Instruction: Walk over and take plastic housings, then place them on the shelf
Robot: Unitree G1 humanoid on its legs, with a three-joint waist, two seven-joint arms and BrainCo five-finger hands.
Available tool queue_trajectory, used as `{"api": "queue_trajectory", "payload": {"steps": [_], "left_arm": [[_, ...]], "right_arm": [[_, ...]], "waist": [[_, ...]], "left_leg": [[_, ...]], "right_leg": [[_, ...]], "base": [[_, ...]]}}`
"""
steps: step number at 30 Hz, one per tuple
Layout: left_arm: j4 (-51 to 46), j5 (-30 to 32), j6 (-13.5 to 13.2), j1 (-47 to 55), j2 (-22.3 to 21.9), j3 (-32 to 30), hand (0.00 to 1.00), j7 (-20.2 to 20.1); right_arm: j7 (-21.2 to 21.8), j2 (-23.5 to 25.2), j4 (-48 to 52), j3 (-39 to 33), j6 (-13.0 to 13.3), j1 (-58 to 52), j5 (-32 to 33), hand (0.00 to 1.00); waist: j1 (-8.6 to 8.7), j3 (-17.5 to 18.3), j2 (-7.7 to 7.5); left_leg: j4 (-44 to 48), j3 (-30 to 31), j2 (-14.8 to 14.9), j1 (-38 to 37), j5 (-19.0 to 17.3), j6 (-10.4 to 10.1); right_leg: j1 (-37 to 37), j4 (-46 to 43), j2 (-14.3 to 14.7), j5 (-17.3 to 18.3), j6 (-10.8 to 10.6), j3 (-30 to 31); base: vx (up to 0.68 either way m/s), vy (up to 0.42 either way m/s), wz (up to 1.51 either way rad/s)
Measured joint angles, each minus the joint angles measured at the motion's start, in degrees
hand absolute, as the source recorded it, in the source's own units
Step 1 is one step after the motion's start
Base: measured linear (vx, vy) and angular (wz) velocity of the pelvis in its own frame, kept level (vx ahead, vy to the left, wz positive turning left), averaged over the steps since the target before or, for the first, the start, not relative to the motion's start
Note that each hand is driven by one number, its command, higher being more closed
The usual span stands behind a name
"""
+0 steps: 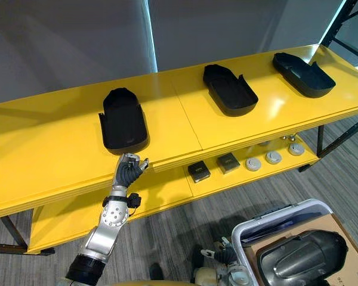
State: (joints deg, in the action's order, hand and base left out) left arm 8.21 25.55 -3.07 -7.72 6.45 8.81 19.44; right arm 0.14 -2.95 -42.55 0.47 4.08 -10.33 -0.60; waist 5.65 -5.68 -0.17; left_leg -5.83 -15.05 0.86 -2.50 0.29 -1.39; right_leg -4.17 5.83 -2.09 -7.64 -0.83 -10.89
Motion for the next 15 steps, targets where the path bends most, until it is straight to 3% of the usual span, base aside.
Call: {"api": "queue_trajectory", "payload": {"steps": [6, 10, 15], "left_arm": [[5.13, -0.02, 1.75, -5.32, 1.47, -2.74, 1.0, 0.81], [8.74, -0.02, 3.34, -7.4, 3.7, -5.12, 1.0, 0.75], [10.37, -0.03, 4.05, -9.62, 4.21, -6.37, 1.0, 0.58]], "right_arm": [[0.03, 0.03, 0.06, 0.02, 0.0, 0.08, -0.01, 0.0], [0.11, 0.27, 0.07, 0.03, -0.02, 0.6, -0.02, 0.0], [0.16, 0.25, 0.08, -0.04, -0.03, 0.66, -0.03, 0.0]], "waist": [[0.37, -0.02, -0.02], [1.68, -0.2, -0.37], [1.73, -0.2, -0.45]], "left_leg": [[0.11, -0.74, 0.02, -0.01, -0.15, 0.49], [0.28, -1.09, 0.02, 0.04, -0.23, 0.46], [0.32, -2.0, 0.02, 0.69, -0.31, 0.49]], "right_leg": [[-0.21, 0.06, 0.05, -0.02, 0.01, 0.36], [-0.41, 0.08, 0.08, -0.03, 0.02, 0.66], [-1.37, 0.08, 0.11, -0.24, 0.05, 1.37]], "base": [[0.02, 0.011, -0.05], [-0.01, 0.003, -0.03], [-0.01, 0.004, -0.07]]}}
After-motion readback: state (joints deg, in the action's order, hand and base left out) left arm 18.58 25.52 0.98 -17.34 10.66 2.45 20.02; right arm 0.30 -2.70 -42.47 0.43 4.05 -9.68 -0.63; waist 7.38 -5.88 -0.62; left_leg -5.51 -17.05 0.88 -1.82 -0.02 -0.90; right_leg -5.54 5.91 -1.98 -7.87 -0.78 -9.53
